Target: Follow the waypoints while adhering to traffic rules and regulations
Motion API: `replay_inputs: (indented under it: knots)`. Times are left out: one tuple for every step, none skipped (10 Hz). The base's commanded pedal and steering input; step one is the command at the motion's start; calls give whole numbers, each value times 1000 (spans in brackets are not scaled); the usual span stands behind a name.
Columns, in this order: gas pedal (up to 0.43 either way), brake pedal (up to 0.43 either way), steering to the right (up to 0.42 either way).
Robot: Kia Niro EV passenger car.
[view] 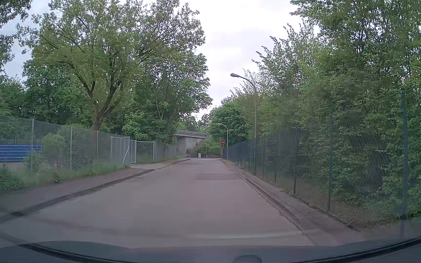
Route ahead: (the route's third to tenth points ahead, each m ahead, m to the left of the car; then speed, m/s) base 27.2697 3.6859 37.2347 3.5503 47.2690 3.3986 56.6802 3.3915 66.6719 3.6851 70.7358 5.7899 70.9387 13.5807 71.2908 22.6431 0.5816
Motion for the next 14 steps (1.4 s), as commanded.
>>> replay_inputs:
  knots:
    - [0,207,-112]
    - [0,201,-112]
    - [0,189,-112]
    - [0,183,-113]
    - [0,177,-112]
    - [0,159,-112]
    - [0,152,-112]
    - [0,152,-112]
    - [0,140,-113]
    - [0,128,-112]
    - [0,116,-113]
    - [0,110,-114]
    - [0,104,-117]
    - [0,104,-117]
